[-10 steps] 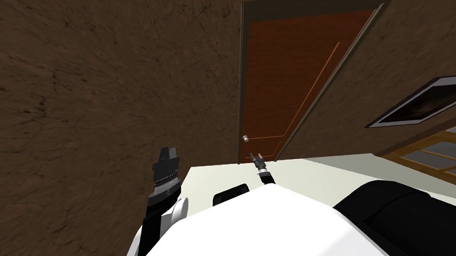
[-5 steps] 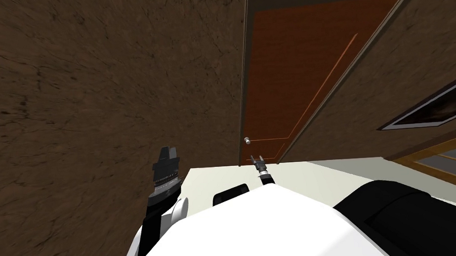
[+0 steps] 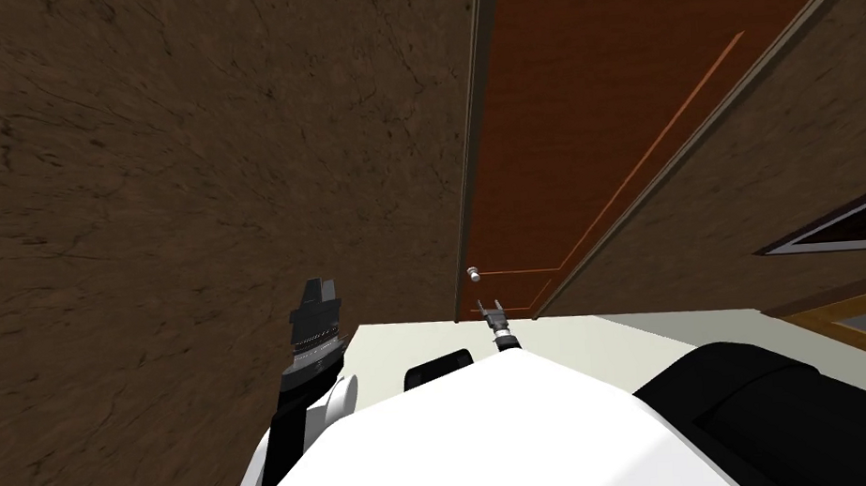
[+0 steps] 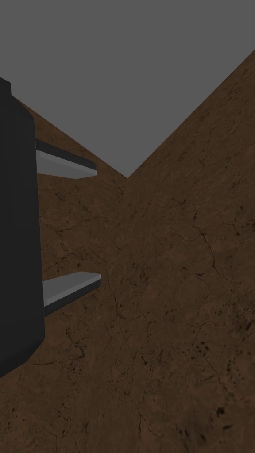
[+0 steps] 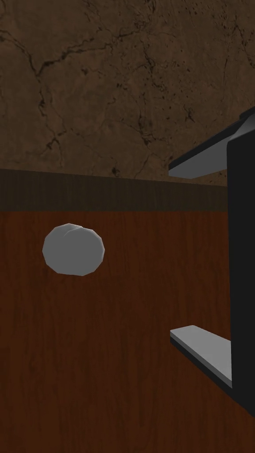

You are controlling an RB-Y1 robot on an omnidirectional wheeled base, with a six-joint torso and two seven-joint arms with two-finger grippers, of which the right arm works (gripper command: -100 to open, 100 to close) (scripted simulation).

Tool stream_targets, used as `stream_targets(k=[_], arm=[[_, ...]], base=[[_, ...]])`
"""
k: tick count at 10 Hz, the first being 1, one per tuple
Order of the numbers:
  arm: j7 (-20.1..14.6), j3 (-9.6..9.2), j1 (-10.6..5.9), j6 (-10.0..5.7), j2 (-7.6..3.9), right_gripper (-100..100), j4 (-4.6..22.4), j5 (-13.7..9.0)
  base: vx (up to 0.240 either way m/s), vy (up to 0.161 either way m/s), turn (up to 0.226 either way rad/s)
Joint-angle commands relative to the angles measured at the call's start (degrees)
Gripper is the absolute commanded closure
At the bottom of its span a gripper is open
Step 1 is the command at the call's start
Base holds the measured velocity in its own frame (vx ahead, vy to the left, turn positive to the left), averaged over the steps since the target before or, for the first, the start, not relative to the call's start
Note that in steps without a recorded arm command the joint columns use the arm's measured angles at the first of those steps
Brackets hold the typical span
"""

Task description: Pull the door open

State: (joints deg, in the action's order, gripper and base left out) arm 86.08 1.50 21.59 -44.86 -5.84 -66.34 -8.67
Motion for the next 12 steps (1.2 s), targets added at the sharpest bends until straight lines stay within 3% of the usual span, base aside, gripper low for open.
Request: stream_targets(k=[1,3,7,10,11,12], arm=[[1.75,0.09,-0.18,-0.37,0.09,-100,1.41,-0.07],[2.14,0.11,-0.33,-0.55,0.18,-100,1.99,-0.08],[-1.6,3.25,-1.39,-1.96,-4.19,-100,6.09,-1.62],[-3.84,5.03,-2.04,-2.65,-6.54,-100,8.47,-2.73],[-4.14,5.27,-2.13,-2.74,-6.85,-100,8.8,-2.9],[-3.77,5.01,-2.36,-3.07,-6.45,-100,9.16,-2.71]], base=[[0.147,-0.052,0.025],[0.091,-0.041,0.014],[0.205,0.05,0.131],[0.167,0.001,0.094],[0.176,-0.043,0.084],[0.069,-0.026,0.018]])
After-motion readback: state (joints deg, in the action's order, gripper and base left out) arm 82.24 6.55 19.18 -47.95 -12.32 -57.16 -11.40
